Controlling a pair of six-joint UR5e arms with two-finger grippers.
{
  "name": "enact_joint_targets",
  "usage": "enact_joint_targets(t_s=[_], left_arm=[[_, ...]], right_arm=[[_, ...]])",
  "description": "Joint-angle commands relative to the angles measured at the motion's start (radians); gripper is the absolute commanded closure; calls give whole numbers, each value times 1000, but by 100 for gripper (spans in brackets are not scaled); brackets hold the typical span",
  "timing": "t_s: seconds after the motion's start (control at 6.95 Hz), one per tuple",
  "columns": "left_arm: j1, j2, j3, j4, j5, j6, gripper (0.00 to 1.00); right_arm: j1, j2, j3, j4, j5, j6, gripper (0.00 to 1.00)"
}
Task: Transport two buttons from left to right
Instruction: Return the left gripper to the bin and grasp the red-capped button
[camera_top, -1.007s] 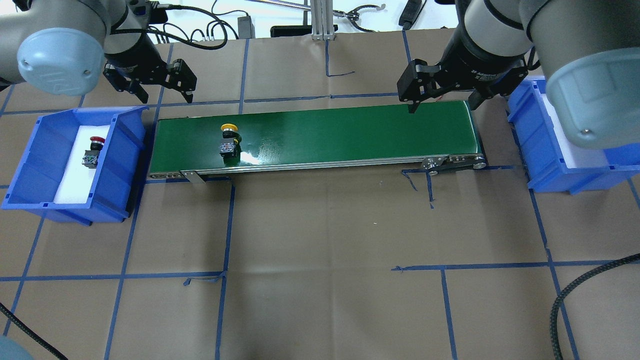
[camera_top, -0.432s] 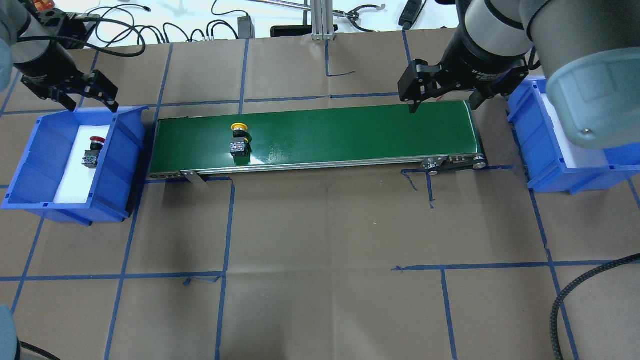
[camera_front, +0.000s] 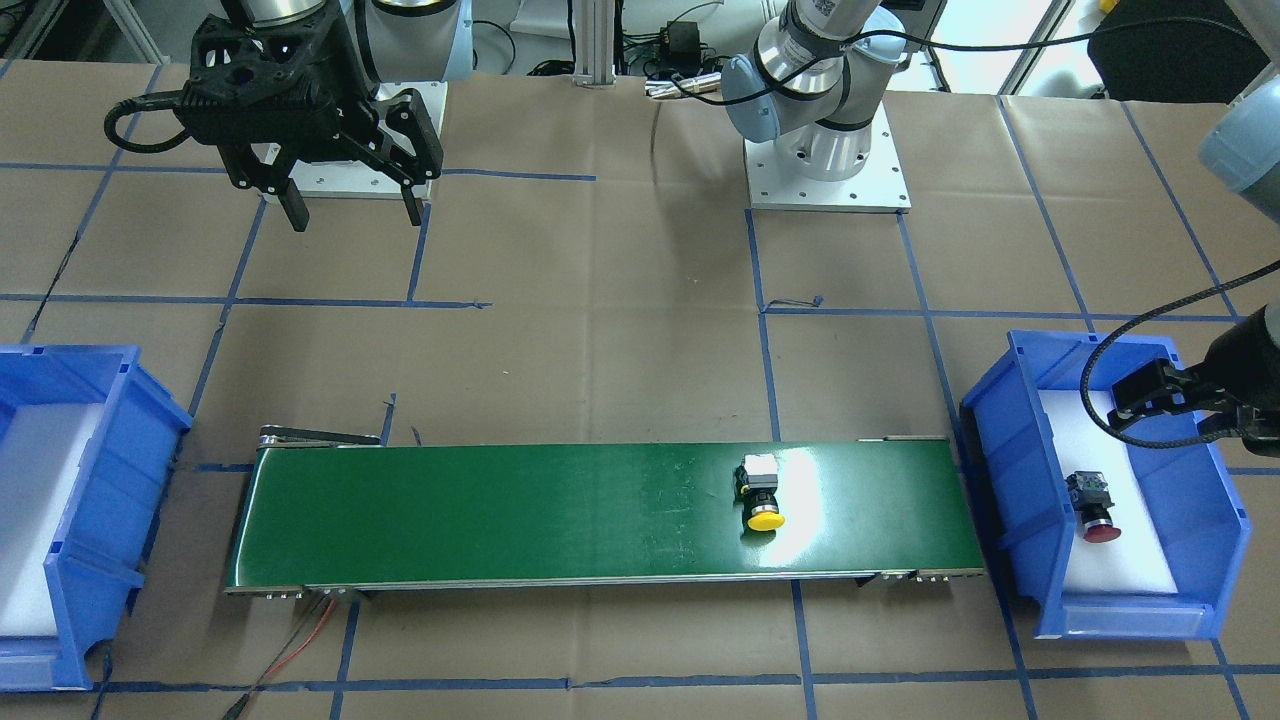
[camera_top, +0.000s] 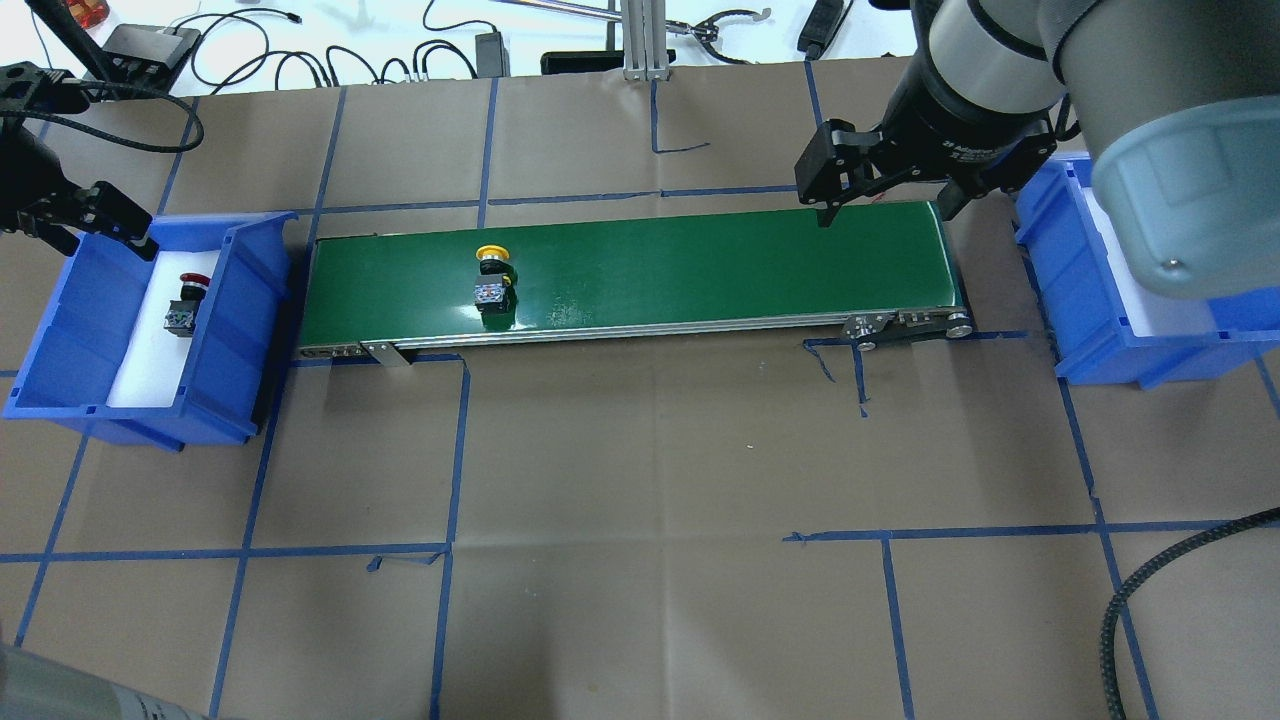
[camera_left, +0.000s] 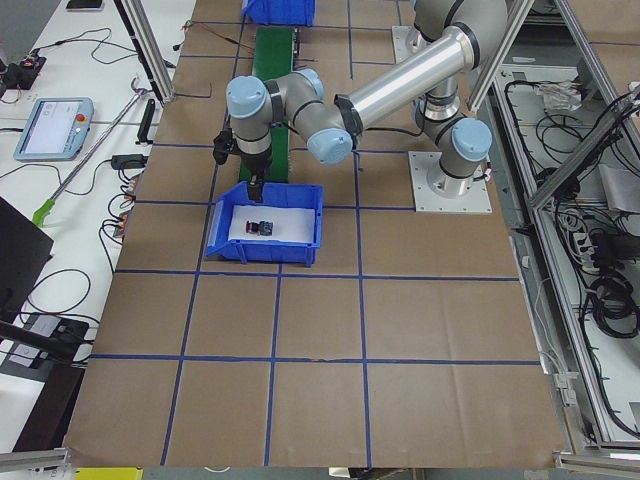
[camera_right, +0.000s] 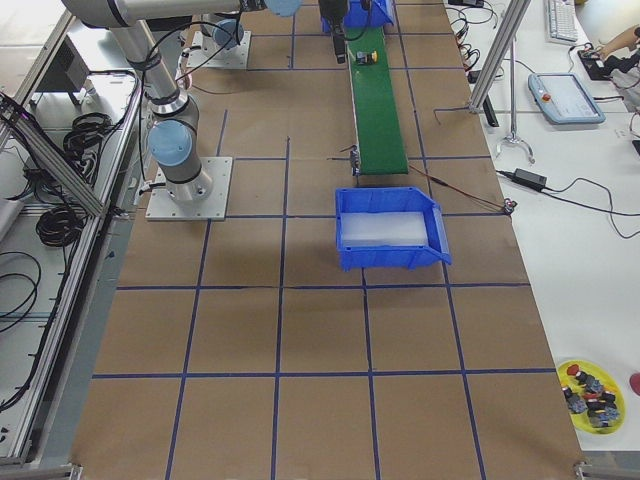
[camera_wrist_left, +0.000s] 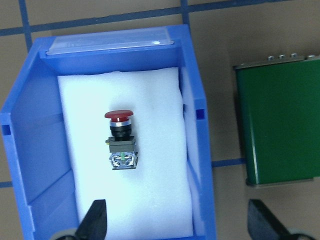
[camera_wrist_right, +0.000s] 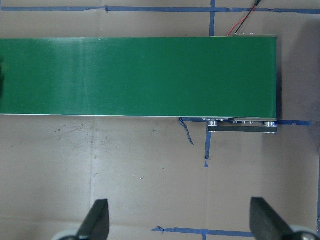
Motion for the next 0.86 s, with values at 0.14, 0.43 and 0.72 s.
enact_joint_targets(t_s=[0.14, 0.43, 0.72], left_arm=[[15, -66, -41, 97, -5, 42, 1], [15, -119, -64, 163, -11, 42, 1], [38, -158, -101, 241, -11, 42, 1]], right_arm=[[-2, -3, -5, 1, 0, 0, 0], [-8, -3, -5, 0, -3, 0, 0], [-11, -3, -4, 0, -2, 0, 0]])
